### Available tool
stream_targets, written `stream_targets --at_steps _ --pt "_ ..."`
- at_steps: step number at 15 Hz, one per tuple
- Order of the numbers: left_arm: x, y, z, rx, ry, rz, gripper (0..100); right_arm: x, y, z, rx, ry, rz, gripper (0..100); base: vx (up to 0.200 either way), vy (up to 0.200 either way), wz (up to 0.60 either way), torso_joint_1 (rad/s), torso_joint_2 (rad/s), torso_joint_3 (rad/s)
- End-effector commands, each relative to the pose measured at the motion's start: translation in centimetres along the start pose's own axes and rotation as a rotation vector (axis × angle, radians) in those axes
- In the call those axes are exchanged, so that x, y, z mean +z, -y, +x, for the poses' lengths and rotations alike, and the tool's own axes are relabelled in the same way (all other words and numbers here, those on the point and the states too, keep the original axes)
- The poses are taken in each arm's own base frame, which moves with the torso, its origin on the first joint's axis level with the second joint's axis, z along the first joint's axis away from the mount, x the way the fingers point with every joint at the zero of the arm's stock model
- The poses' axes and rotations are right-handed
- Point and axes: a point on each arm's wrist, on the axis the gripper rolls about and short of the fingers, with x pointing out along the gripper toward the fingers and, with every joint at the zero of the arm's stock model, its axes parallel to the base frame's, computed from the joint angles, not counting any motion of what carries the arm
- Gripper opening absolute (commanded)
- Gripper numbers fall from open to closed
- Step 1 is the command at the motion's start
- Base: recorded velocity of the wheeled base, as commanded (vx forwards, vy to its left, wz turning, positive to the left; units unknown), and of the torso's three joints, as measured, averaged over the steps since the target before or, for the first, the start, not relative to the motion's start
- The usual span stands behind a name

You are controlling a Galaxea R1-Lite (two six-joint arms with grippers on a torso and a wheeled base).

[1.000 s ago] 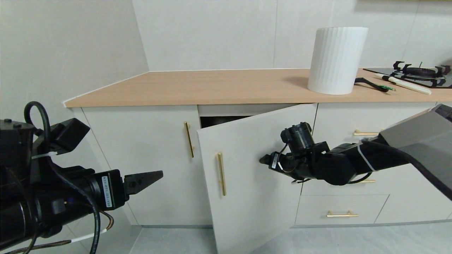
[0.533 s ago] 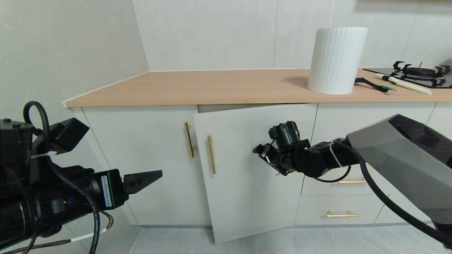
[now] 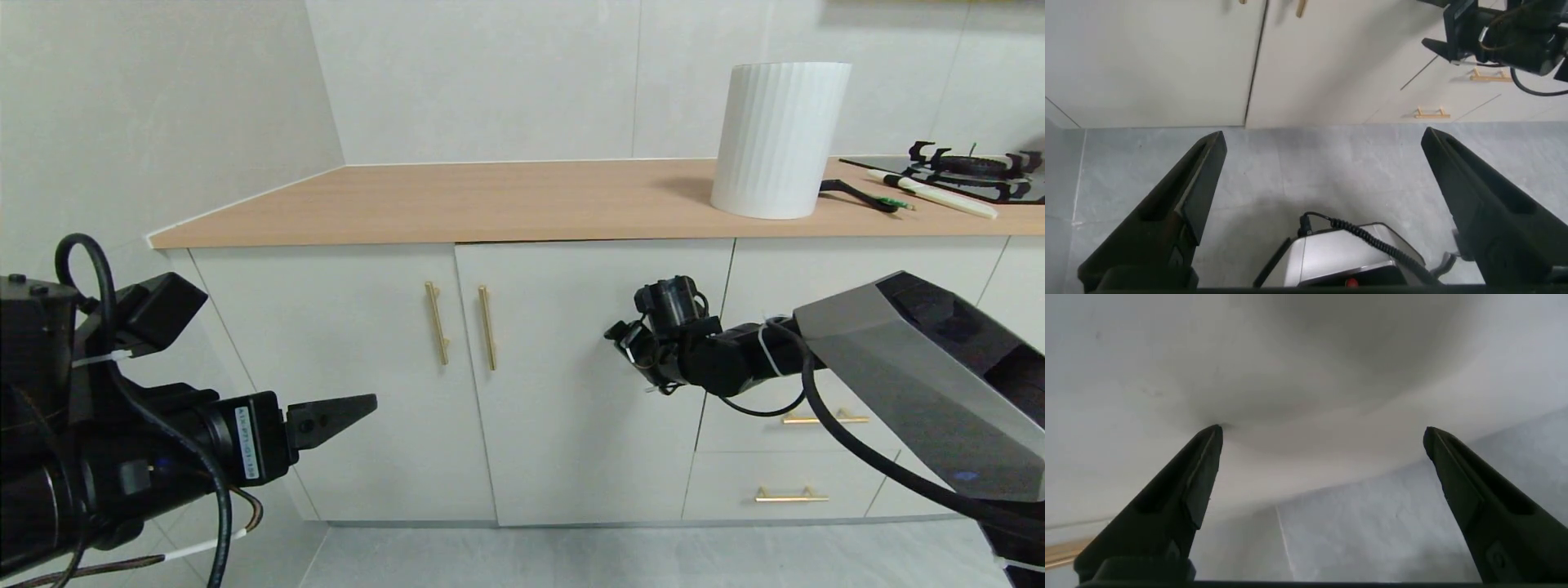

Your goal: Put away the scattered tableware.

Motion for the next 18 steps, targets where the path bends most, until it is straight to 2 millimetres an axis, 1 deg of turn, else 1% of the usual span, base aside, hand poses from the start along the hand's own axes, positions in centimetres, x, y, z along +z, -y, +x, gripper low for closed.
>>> stream_targets --at_steps 1,7,8,9,10,11,12,13,14,15,16,17,18 --pt "0.0 0.0 0.1 0.001 -0.002 0.000 100 0.2 0.2 0.4 -0.005 0.009 0.003 100 0.000 0.000 0.00 0.000 0.00 0.000" --pt "0.0 0.0 0.0 0.001 -0.001 -0.001 100 0.3 0.2 0.3 -0.015 0.013 0.003 100 0.000 0.000 0.00 0.000 0.00 0.000" --pt "0.0 0.0 0.0 0.001 -0.001 -0.001 100 0.3 0.0 -0.1 -0.008 0.010 0.000 100 0.000 0.000 0.00 0.000 0.00 0.000" --pt "0.0 0.0 0.0 0.001 -0.001 -0.001 100 0.5 -0.4 -1.0 0.003 0.001 -0.001 100 0.000 0.000 0.00 0.000 0.00 0.000" --pt "0.0 0.0 -0.1 -0.002 0.006 -0.001 100 0.0 -1.0 -2.6 0.025 -0.032 -0.012 100 0.000 0.000 0.00 0.000 0.00 0.000" --pt "0.1 0.0 -0.3 -0.004 0.014 -0.002 100 0.1 -1.7 -4.4 0.055 -0.061 -0.019 100 0.000 0.000 0.00 0.000 0.00 0.000" --pt "0.2 0.0 -0.9 -0.013 0.032 -0.002 100 0.3 -2.6 -7.6 0.103 -0.099 -0.033 100 0.000 0.000 0.00 0.000 0.00 0.000" --pt "0.3 -0.1 -1.9 -0.018 0.068 -0.002 100 0.7 -2.9 -11.2 0.148 -0.126 -0.066 100 0.000 0.000 0.00 0.000 0.00 0.000" --pt "0.4 -0.1 -2.4 -0.019 0.086 -0.002 100 1.0 -2.9 -12.5 0.160 -0.126 -0.085 100 0.000 0.000 0.00 0.000 0.00 0.000" --pt "0.7 -0.7 -4.4 -0.003 0.169 -0.015 100 2.5 -2.8 -18.2 0.222 -0.085 -0.159 100 0.000 0.000 0.00 0.000 0.00 0.000" --pt "0.7 -1.3 -5.7 0.010 0.220 -0.024 100 3.5 -2.3 -21.8 0.256 -0.045 -0.195 100 0.000 0.000 0.00 0.000 0.00 0.000" --pt "0.2 -1.7 -7.2 0.007 0.261 -0.032 100 4.2 -1.4 -25.7 0.293 -0.008 -0.218 100 0.000 0.000 0.00 0.000 0.00 0.000" --pt "-0.4 -2.0 -8.0 0.003 0.282 -0.032 100 4.3 -0.4 -27.7 0.300 0.016 -0.237 100 0.000 0.000 0.00 0.000 0.00 0.000"
